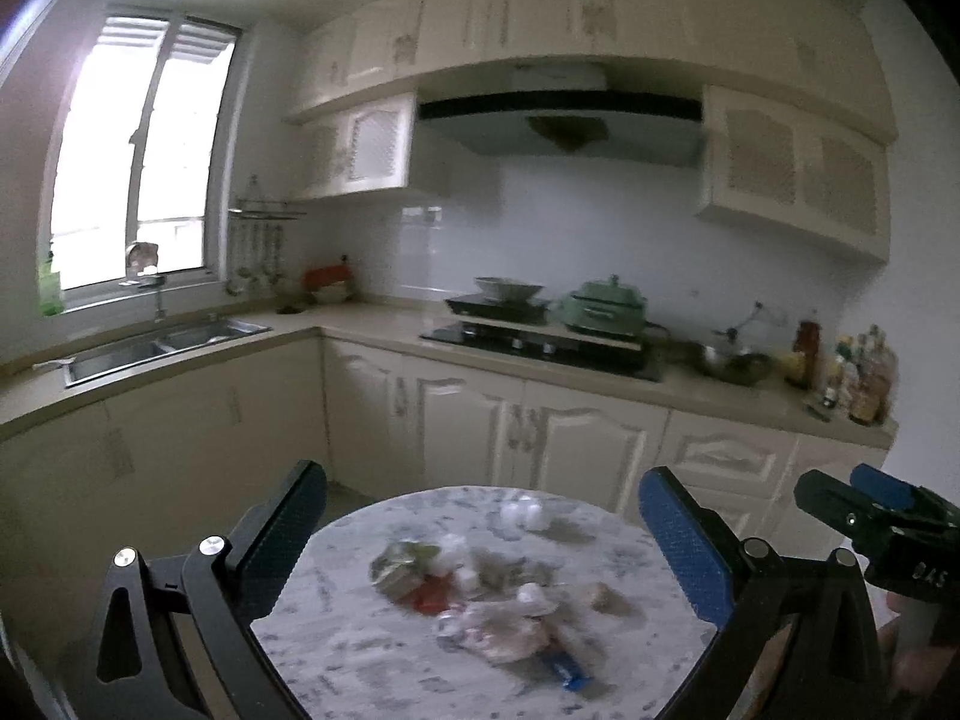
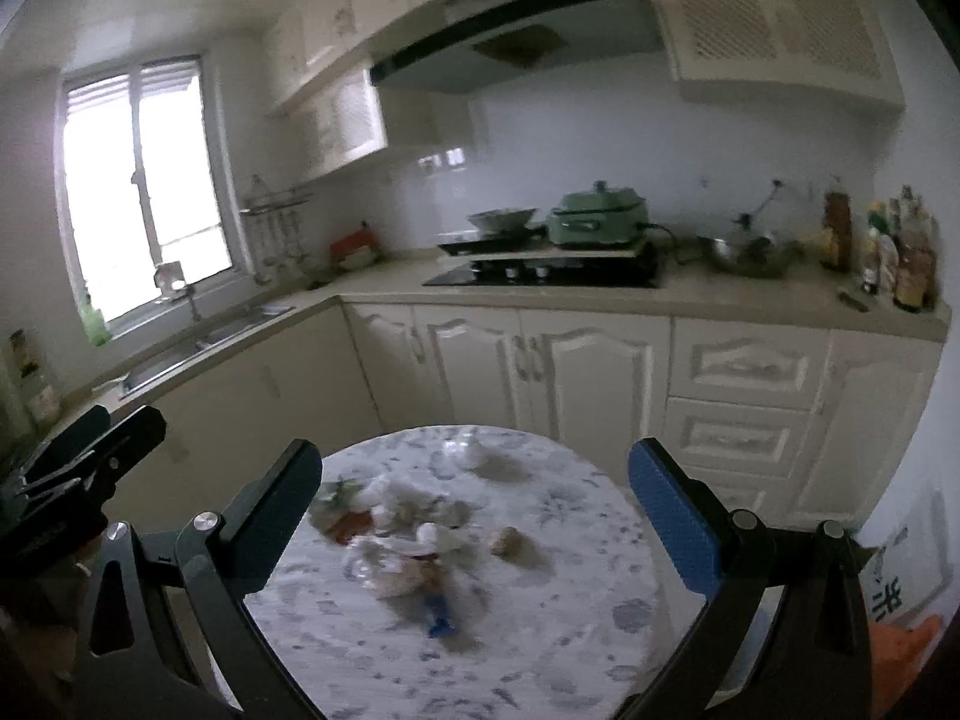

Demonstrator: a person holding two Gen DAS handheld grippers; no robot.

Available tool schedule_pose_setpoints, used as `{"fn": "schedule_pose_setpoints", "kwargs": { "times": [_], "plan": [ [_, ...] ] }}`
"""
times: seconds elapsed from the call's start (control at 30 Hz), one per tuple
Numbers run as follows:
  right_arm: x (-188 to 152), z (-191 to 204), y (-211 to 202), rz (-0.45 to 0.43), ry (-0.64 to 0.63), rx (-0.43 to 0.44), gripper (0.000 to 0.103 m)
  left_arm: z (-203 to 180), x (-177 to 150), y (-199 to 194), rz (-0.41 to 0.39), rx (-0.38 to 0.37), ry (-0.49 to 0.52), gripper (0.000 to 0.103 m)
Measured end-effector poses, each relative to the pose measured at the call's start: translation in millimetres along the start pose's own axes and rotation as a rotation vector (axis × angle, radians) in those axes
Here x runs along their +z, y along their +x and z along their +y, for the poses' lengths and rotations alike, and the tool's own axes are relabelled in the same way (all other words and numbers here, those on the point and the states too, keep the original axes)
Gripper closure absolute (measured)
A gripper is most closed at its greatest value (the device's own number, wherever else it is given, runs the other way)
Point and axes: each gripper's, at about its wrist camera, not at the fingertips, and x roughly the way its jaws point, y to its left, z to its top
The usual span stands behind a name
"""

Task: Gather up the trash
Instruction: 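Bring both tools back to the table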

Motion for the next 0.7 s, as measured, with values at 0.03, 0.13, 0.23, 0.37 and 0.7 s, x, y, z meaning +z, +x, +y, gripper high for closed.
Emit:
{"fn": "schedule_pose_setpoints", "kwargs": {
  "times": [0.03, 0.13, 0.23, 0.37, 0.7],
  "plan": [
    [-0.9, 4.2, -0.1, 0.001, -0.005, 0.005, 0.0, -0.6, -1.6, -2.4, -0.002, 0.007, -0.007, 0.001],
    [-5.4, 20.9, 0.9, 0.005, -0.039, 0.012, 0.0, 3.8, -9.6, -10.7, -0.003, 0.026, -0.028, 0.001],
    [-8.7, 33.4, 3.5, 0.012, -0.061, 0.029, 0.0, 8.2, -10.7, -9.8, 0.006, 0.05, -0.038, 0.001],
    [-13.6, 47.1, 9.2, 0.025, -0.077, 0.052, 0.0, 10.0, -12.4, -11.8, 0.02, 0.07, -0.044, 0.001],
    [-44.2, 40.9, 55.9, 0.161, -0.078, 0.064, 0.0, 29.2, -8.1, 15.5, 0.099, 0.118, -0.071, 0.001]
  ]
}}
